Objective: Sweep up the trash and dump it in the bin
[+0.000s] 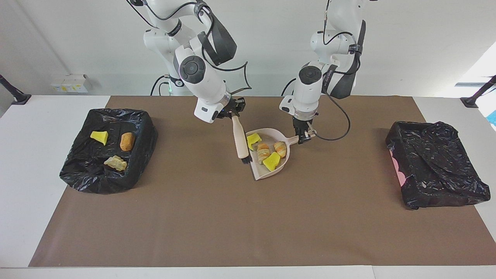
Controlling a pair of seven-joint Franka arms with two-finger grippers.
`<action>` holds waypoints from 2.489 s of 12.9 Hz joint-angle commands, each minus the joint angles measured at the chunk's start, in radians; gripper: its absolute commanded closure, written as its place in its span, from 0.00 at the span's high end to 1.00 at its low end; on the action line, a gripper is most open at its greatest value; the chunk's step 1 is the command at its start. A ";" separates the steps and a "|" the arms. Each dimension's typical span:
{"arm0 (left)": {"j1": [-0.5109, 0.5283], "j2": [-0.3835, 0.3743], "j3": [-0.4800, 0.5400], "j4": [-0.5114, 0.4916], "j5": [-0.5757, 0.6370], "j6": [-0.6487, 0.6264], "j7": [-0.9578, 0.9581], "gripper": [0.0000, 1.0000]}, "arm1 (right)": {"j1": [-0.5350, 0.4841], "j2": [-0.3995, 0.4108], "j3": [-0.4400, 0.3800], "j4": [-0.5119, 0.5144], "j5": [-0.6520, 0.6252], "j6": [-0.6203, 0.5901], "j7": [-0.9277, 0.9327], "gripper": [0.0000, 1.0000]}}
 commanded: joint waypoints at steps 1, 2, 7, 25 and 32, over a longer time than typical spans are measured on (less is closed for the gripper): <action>0.009 -0.063 0.066 0.002 -0.018 -0.043 0.142 0.00 | -0.026 -0.032 0.004 -0.009 -0.100 -0.084 -0.011 0.00; 0.009 -0.086 0.099 0.005 -0.021 -0.068 0.199 0.00 | -0.025 -0.043 0.007 -0.018 -0.144 -0.092 0.005 0.00; 0.007 -0.157 0.326 0.135 -0.108 -0.288 0.550 0.00 | 0.100 -0.100 0.015 -0.147 -0.162 0.027 0.219 0.00; 0.041 0.078 1.028 0.592 0.079 -0.111 1.149 0.00 | 0.475 0.083 0.010 -0.162 -0.165 0.301 0.681 1.00; 0.069 0.150 1.034 0.565 0.339 0.081 0.995 0.00 | 0.339 0.049 0.012 0.034 -0.183 0.112 0.538 1.00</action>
